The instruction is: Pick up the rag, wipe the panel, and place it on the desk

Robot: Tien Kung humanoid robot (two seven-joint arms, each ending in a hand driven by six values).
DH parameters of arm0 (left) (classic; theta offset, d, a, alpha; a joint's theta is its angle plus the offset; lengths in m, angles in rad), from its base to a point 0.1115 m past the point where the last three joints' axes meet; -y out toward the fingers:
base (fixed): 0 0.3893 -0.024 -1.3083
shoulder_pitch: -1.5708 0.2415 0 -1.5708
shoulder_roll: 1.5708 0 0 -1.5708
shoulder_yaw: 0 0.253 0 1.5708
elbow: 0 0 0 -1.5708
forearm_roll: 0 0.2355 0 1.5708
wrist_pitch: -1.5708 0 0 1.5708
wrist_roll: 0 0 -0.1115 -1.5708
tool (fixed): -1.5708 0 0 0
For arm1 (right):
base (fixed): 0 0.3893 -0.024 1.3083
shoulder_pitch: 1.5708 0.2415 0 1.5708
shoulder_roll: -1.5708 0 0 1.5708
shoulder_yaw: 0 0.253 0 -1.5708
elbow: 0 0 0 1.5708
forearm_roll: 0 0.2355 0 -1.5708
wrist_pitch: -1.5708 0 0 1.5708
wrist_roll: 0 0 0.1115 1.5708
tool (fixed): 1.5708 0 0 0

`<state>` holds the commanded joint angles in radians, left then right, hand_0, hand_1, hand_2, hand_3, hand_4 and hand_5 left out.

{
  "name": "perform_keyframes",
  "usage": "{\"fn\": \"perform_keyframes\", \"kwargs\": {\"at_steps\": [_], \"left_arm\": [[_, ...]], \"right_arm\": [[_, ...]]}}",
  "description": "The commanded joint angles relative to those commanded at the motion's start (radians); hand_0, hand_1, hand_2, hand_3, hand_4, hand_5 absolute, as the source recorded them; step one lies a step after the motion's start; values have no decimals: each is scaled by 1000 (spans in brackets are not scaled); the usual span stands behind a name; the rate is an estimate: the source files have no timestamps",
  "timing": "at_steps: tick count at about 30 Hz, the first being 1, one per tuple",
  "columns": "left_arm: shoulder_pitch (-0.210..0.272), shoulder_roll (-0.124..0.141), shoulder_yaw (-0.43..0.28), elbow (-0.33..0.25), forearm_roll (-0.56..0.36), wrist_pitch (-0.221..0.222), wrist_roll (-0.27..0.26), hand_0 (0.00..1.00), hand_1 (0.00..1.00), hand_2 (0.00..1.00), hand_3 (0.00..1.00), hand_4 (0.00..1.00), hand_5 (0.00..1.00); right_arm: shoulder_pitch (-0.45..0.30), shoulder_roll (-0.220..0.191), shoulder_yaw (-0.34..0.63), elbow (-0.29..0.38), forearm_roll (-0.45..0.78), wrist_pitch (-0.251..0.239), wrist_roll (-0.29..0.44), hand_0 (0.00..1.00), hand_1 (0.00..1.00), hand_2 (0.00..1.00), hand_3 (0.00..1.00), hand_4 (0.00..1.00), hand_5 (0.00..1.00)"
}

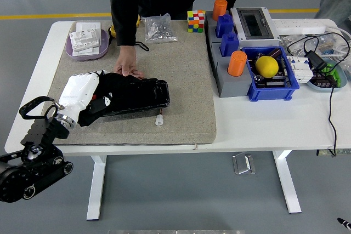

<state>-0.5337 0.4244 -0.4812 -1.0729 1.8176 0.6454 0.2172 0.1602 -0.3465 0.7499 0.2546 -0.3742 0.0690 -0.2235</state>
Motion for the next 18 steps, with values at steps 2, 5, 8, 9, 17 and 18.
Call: {"fn": "perform_keyframes", "kwargs": {"at_steps": [2, 5, 8, 9, 17, 18], "left_arm": [[8, 6, -11, -1, 4, 0, 0, 191, 77, 658, 716, 454, 16], [15, 13, -25, -1, 11, 0, 1, 191, 77, 658, 716, 454, 16], [24, 25, -49, -4, 22, 0, 1, 191, 77, 659, 716, 454, 15], [26, 28, -53, -4, 24, 0, 1, 191, 77, 659, 716, 454, 15], [44, 52, -80, -10, 32, 0, 1, 191, 77, 659, 716, 454, 16], [47, 55, -82, -11, 33, 0, 1, 191, 75, 659, 716, 454, 17]], "right_arm": [[0, 1, 0, 1, 0, -1, 1, 772, 619, 711, 638, 998, 573], [1, 2, -1, 1, 0, -2, 1, 772, 619, 711, 638, 998, 573], [-1, 3, -3, 0, 0, -1, 1, 773, 620, 711, 638, 998, 574], [-1, 3, -4, 0, 0, -1, 0, 773, 620, 711, 638, 998, 574], [-5, 3, -1, -1, -1, 0, -1, 773, 620, 710, 638, 998, 574], [-5, 3, 0, -1, -1, 0, -1, 773, 619, 710, 638, 998, 574]]}}
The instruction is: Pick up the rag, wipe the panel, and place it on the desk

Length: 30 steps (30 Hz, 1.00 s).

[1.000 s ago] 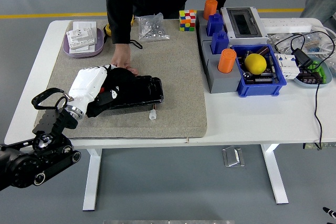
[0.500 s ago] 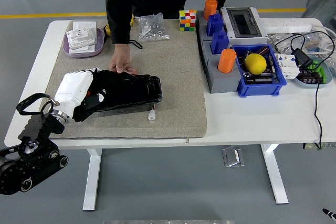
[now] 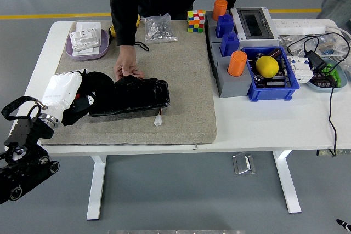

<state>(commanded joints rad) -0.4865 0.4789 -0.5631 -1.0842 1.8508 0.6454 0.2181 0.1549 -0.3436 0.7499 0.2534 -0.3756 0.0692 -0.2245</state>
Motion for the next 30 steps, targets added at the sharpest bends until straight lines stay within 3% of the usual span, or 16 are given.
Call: {"fn": "perform_keyframes", "kwargs": {"at_steps": [6, 30], "left_arm": [[2, -1, 12, -8, -2, 0, 1, 191, 76, 659, 716, 453, 15], [-125, -133, 154, 4, -42, 0, 18, 191, 75, 660, 716, 458, 23]], "right_arm": [[-2, 1, -3, -2, 4, 1, -1, 772, 620, 711, 638, 998, 575], [15, -6, -24, 3, 17, 5, -4, 772, 619, 710, 639, 998, 576]]}}
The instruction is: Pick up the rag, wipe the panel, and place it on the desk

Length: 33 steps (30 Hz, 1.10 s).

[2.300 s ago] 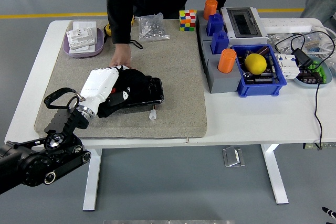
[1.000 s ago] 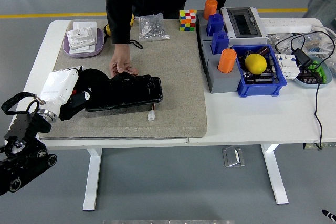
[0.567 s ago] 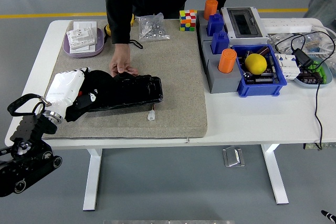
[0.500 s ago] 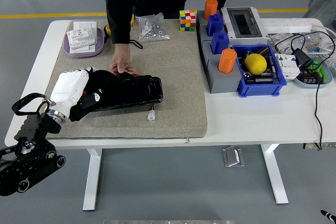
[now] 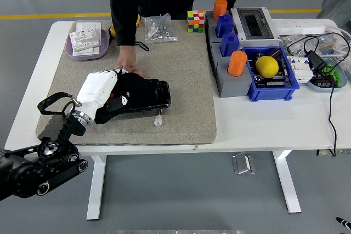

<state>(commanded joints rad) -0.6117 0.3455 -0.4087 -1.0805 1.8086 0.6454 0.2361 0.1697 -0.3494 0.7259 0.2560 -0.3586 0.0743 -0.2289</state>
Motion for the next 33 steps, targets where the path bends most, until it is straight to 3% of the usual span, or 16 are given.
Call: {"fn": "perform_keyframes", "kwargs": {"at_steps": [9, 33], "left_arm": [[-42, -44, 40, 14, -13, 0, 9, 189, 75, 660, 715, 459, 25], [-128, -107, 149, 52, -46, -5, 29, 189, 73, 660, 714, 462, 31]], "right_arm": [[9, -10, -7, 1, 1, 2, -4, 772, 619, 710, 639, 998, 575], [21, -17, -18, 5, -4, 5, -3, 772, 619, 710, 639, 998, 575]]}}
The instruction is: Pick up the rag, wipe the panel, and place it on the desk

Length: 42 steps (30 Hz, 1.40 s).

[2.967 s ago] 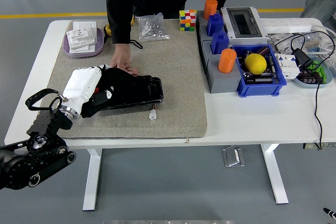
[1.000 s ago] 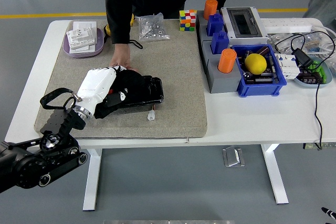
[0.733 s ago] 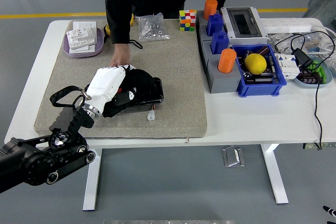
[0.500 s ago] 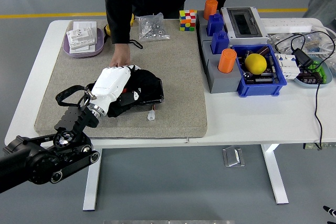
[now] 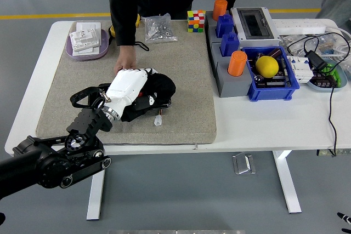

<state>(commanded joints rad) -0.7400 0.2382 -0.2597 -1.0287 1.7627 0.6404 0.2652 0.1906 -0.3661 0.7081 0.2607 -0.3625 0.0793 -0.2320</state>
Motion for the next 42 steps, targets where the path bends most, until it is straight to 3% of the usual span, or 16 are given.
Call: {"fn": "perform_keyframes", "kwargs": {"at_steps": [9, 21, 42], "left_arm": [[0, -2, -6, 12, -2, -2, 4, 189, 73, 661, 714, 462, 31], [12, 32, -14, 12, 8, -5, 0, 189, 73, 660, 714, 461, 29], [62, 131, -72, -3, 33, -13, -8, 190, 72, 660, 713, 461, 30]], "right_arm": [[-4, -1, -1, 0, 1, 1, -1, 772, 619, 709, 639, 998, 576], [-7, 4, 15, -2, -4, -4, 3, 772, 620, 709, 640, 998, 578], [-22, 8, 37, -6, -12, -5, 7, 771, 619, 709, 641, 998, 580]]}}
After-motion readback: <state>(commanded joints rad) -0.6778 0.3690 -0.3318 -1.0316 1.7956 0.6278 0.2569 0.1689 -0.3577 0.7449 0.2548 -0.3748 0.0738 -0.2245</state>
